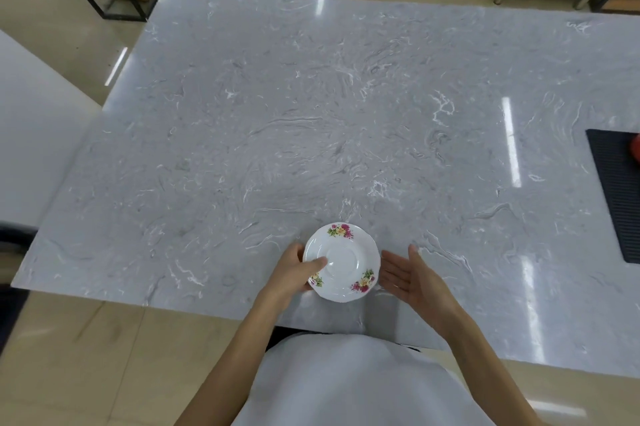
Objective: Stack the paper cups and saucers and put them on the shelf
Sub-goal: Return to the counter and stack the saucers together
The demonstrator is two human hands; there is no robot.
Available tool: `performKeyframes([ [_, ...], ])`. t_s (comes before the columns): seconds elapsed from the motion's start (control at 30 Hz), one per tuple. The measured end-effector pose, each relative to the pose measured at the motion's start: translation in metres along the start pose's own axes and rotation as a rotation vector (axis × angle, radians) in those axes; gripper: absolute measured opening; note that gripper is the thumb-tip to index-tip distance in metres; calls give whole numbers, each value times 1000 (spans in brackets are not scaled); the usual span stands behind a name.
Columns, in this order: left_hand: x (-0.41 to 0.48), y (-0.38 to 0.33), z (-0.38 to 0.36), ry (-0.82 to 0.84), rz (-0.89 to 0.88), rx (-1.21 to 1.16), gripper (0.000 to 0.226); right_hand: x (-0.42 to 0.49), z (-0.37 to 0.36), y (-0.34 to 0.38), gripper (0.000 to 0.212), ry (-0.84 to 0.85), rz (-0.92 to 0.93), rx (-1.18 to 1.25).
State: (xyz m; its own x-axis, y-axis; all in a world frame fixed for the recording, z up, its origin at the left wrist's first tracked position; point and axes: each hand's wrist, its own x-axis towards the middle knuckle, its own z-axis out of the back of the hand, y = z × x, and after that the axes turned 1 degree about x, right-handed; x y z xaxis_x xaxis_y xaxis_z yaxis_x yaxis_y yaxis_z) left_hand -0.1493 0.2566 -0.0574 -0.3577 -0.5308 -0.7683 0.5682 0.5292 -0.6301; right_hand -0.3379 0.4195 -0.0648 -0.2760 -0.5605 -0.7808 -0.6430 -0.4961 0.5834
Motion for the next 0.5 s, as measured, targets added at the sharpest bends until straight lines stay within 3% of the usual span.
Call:
performKeyframes([
  [0.27, -6, 4, -1, -40, -14, -97, 60, 1, -10, 9, 62, 120, 15, -145],
  [0.5, -23, 41, 31, -61, 15, -441, 52, -7, -45, 23, 61, 226, 36, -231],
])
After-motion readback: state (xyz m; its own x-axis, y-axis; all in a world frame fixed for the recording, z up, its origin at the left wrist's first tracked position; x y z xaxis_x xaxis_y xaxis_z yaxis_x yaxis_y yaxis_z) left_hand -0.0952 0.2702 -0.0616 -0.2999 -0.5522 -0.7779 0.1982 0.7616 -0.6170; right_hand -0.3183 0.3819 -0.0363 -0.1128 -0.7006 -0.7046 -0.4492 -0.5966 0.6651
